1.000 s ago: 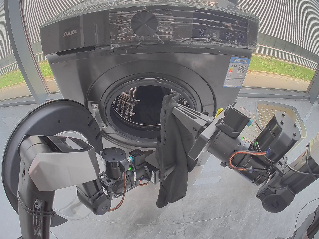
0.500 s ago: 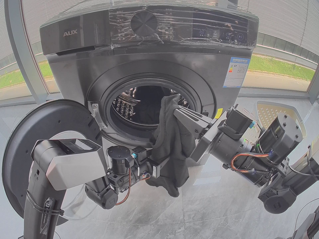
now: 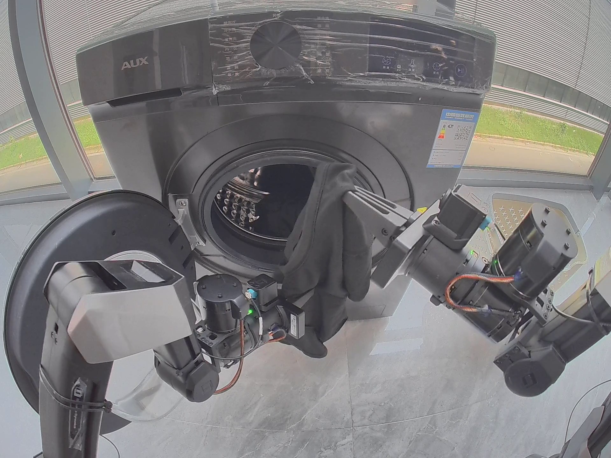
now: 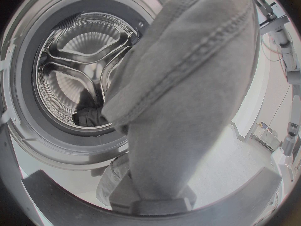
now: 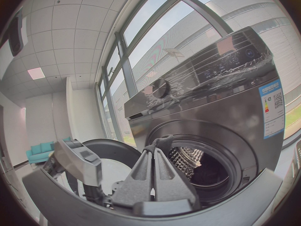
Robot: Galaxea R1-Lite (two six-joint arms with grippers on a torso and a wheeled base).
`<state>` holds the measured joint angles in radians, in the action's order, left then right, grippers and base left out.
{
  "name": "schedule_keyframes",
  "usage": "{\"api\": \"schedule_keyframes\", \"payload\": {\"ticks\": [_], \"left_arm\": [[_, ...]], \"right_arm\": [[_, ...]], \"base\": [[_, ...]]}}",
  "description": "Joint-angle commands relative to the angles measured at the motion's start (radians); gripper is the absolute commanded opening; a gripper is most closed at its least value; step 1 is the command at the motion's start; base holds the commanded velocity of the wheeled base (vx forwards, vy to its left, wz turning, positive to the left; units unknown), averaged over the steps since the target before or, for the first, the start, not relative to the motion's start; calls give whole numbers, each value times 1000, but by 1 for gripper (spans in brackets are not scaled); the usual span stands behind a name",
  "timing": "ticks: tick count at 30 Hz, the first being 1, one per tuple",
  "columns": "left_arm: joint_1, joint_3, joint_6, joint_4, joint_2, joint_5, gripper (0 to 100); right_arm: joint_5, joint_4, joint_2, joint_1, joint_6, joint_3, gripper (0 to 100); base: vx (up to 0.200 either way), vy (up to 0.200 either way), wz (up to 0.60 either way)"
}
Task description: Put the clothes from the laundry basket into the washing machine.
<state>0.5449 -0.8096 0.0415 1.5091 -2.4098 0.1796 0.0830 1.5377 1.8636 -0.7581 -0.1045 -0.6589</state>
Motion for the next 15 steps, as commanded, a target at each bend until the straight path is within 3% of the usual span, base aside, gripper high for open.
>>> {"api": "schedule_keyframes", "payload": {"ticks": [1,6,11,15], "left_arm": [[6,86,-8,0,126,5,0],[35,280,-6,0,342,51,0],[36,397,-6,0,491,92,0],[36,461,-12,0,563,89,0]], "right_arm": [[0,-2,69,74,-1,-62,0],[-20,-13,154,183,-1,-149,0],[-26,-8,216,214,-1,-142,0],[-12,-1,233,207,-1,-88,0]], "base": [[0,0,0],[0,0,0],[0,0,0],[0,0,0]]}}
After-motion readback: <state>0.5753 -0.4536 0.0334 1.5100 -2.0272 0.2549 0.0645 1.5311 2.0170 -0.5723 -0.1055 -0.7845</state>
